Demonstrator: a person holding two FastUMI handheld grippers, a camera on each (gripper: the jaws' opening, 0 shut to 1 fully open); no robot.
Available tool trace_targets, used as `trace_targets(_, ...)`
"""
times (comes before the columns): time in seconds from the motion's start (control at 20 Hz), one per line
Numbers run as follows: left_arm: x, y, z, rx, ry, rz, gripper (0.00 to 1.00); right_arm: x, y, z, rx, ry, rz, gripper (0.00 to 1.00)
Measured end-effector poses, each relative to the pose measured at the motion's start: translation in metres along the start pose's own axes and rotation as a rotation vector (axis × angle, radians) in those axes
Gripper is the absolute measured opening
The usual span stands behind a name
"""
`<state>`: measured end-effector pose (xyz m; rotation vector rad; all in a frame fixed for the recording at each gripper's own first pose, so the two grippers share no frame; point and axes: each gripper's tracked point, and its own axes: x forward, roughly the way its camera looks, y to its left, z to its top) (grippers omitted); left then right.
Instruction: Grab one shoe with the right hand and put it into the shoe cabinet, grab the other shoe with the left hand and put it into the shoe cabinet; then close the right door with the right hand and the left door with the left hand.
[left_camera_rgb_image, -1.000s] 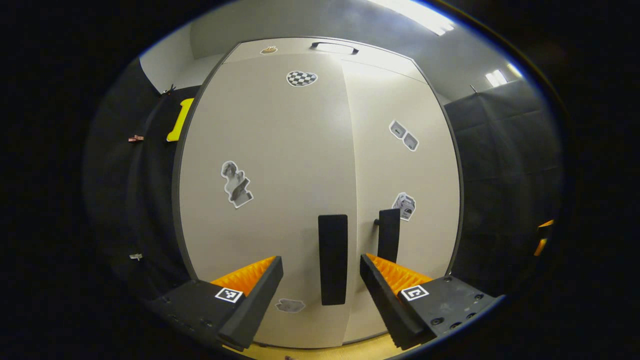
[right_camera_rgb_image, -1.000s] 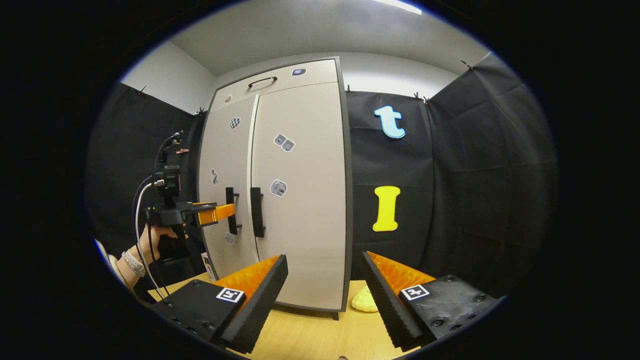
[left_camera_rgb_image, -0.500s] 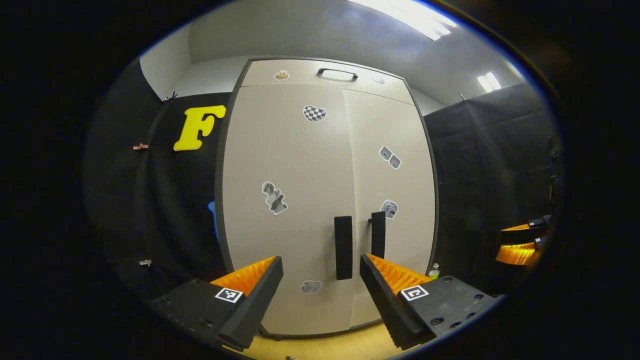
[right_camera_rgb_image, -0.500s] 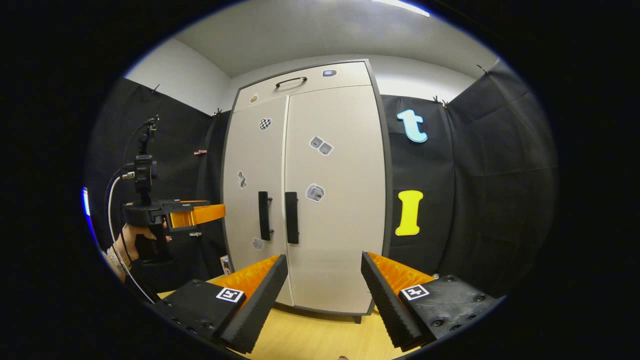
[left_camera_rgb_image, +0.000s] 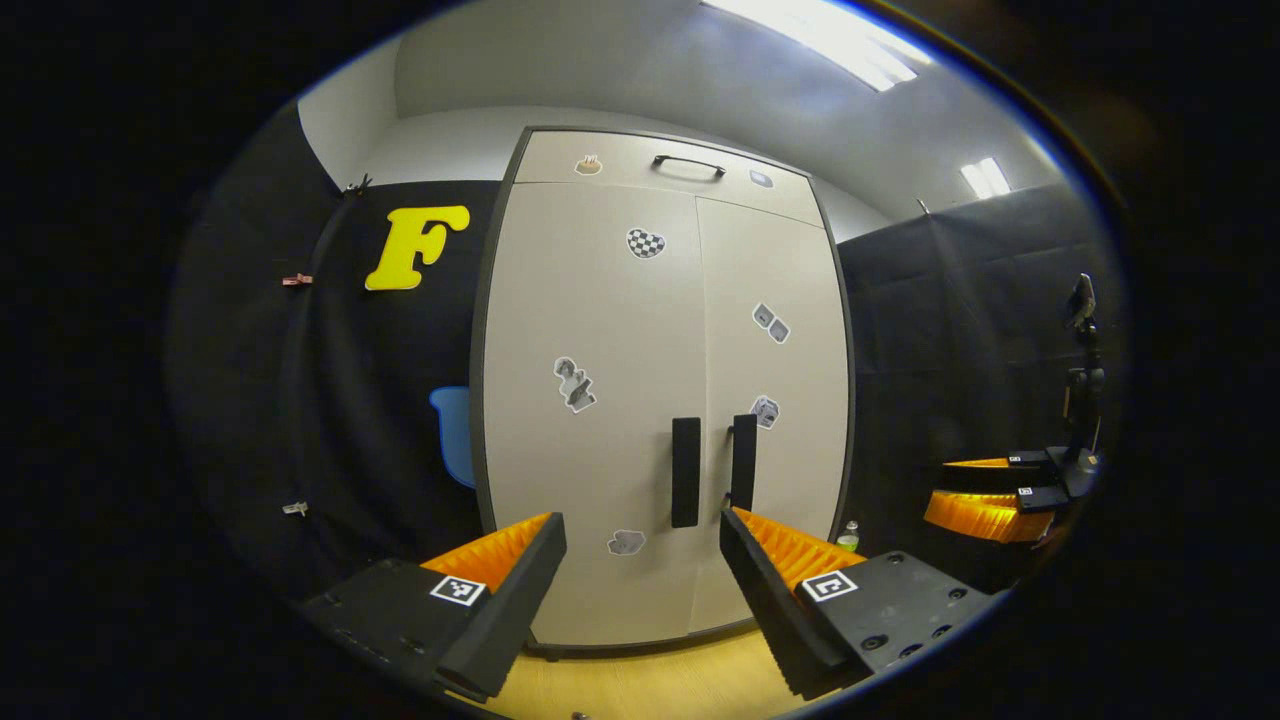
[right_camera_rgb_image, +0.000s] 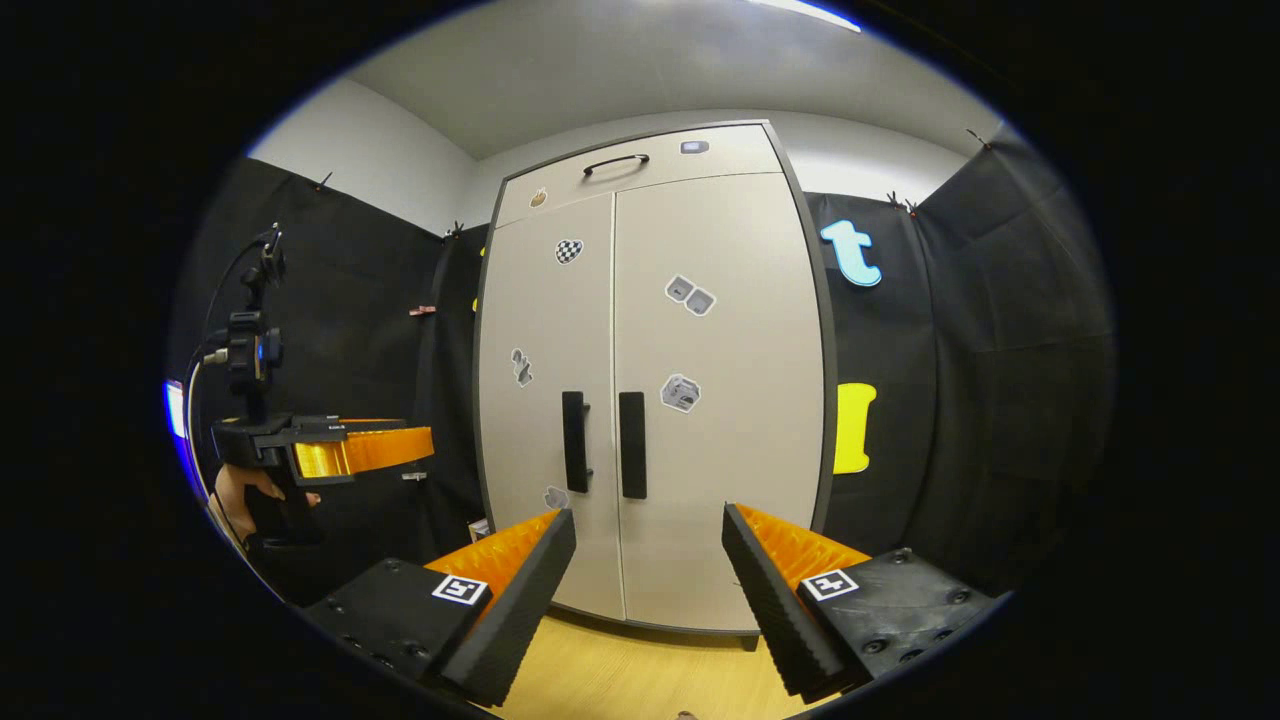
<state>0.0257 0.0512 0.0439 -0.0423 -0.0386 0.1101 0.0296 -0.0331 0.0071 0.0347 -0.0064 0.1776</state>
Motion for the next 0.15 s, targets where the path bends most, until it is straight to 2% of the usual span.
trace_targets(0.15,-0.0076,-0.0045,0.0001,-0.012,-0.007,-0.007,0.98,0.0006,0.0020,0.0003,0.007,0.001,0.003,0.98)
